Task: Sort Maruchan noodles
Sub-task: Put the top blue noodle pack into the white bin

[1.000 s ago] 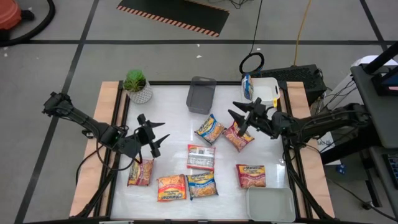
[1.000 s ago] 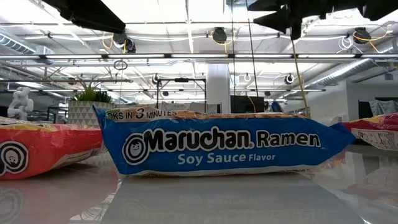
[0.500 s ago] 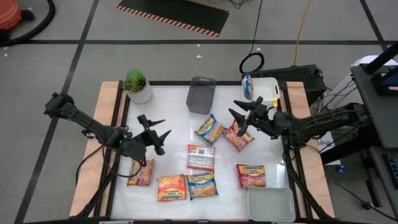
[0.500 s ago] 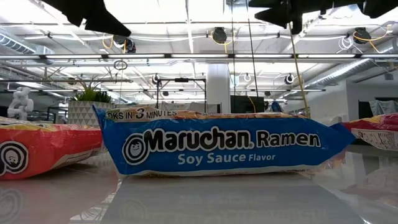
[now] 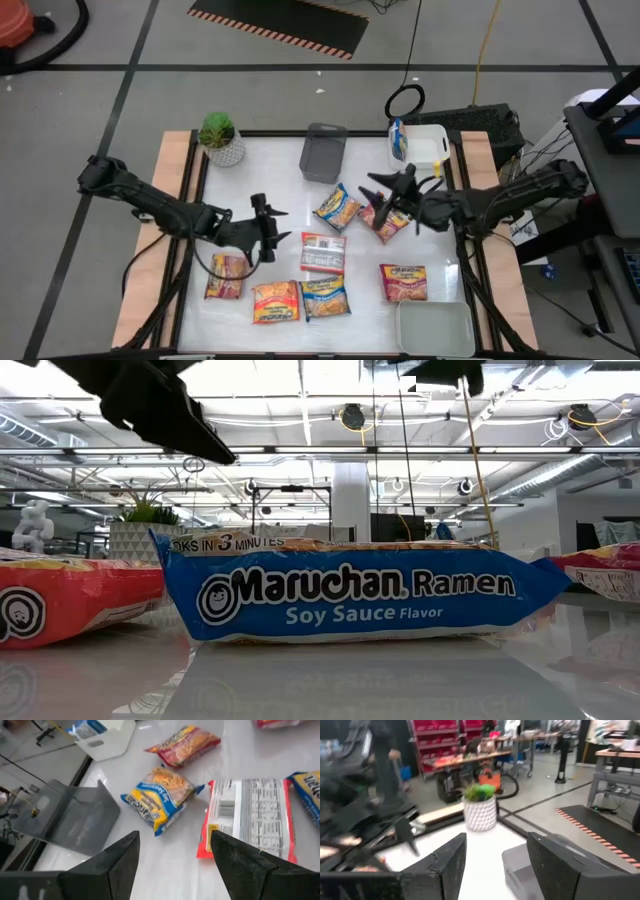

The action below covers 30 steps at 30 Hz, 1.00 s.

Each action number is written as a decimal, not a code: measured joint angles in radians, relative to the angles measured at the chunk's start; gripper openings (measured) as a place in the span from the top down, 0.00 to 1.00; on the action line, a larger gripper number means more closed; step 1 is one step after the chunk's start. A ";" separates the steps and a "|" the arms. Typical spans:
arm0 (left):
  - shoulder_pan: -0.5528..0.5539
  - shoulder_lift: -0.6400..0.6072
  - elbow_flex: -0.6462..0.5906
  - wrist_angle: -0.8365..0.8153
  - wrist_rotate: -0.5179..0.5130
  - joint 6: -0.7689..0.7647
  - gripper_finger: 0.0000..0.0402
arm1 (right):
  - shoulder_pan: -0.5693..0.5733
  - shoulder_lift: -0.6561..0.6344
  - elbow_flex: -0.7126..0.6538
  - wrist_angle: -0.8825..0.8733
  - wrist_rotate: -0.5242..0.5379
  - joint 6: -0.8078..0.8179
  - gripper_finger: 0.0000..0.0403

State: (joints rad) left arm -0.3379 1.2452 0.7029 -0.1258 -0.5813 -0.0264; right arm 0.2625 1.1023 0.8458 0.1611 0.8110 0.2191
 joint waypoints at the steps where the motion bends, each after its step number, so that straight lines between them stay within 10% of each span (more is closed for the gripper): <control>1: 0.009 0.008 0.000 0.006 0.006 0.004 0.38 | 0.007 0.020 0.019 -0.026 0.000 0.001 0.50; 19: 0.050 0.039 0.000 0.117 0.136 -0.009 0.38 | -0.080 0.249 0.099 -0.122 -0.339 0.116 0.50; 30: 0.068 0.039 0.000 0.121 0.139 0.017 0.38 | -0.093 0.253 0.099 -0.194 -0.371 0.062 0.50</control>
State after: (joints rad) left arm -0.2698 1.2846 0.7029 -0.0044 -0.4419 -0.0096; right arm 0.1696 1.3550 0.9451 -0.0329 0.4404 0.2810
